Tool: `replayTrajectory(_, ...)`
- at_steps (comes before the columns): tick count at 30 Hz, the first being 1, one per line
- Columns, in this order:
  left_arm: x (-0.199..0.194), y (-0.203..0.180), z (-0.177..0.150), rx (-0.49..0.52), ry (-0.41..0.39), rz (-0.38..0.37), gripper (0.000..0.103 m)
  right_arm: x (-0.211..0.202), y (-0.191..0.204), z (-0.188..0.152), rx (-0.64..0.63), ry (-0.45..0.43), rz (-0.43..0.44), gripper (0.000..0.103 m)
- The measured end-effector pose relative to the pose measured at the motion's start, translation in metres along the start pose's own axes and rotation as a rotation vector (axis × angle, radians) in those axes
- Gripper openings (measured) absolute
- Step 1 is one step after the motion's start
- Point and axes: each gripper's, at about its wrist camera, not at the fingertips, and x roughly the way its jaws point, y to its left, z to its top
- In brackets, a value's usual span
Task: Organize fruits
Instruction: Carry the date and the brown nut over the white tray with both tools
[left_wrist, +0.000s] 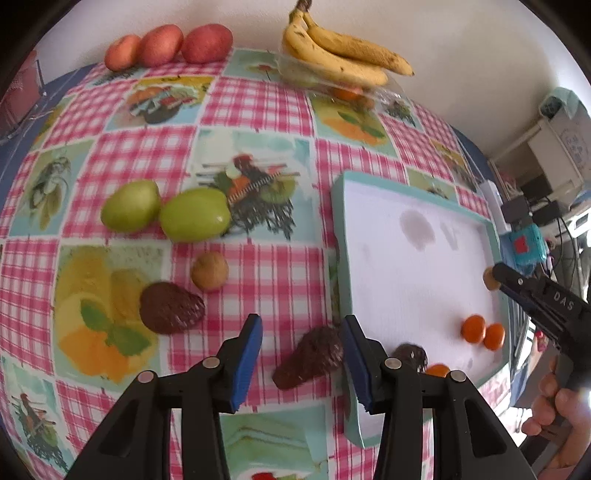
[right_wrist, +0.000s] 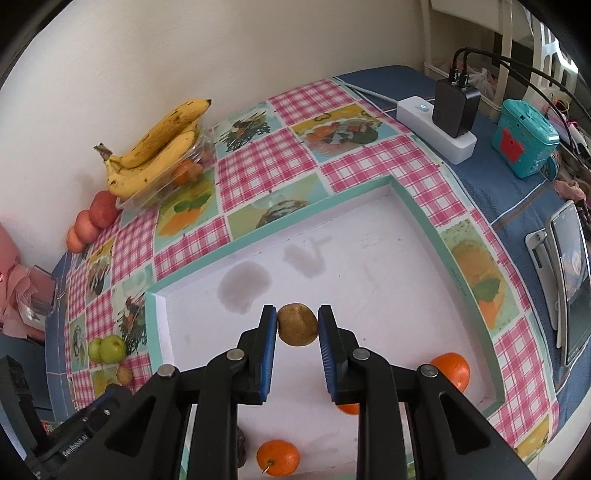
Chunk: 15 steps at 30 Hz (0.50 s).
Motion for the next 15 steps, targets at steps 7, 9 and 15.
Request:
replayTrajectory(7,0.007,-0.006,-0.013,0.015,0.035,-0.019,0.048,-0.001,0.000,-0.007,0.001,0.008,0.019,0.024)
replayTrajectory(9,0.009,-0.008,-0.014,0.021,0.043,-0.019,0.048,-0.001,-0.001,-0.008,0.004,0.009,0.024,0.024)
replayTrajectory(15,0.017,-0.008,-0.015,0.029,0.068,0.010,0.048,-0.001,-0.001,-0.006,0.008,0.008,0.034,0.024)
